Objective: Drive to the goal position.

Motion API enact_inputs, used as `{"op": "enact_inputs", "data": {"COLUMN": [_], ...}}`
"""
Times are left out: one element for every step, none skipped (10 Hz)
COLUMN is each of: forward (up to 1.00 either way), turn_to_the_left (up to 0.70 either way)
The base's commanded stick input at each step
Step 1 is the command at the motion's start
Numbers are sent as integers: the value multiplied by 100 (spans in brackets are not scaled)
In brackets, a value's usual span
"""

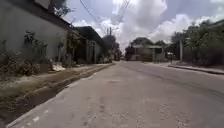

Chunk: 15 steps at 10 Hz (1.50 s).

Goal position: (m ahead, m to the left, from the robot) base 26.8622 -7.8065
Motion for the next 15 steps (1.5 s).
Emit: {"op": "enact_inputs", "data": {"forward": [100,100,100,100,100,100,100,100,100,100,100,100,100,100,100], "turn_to_the_left": [0,0,0,-5,-14,-30,-36,-36,-36,-36,-36,-34,0,0,0]}}
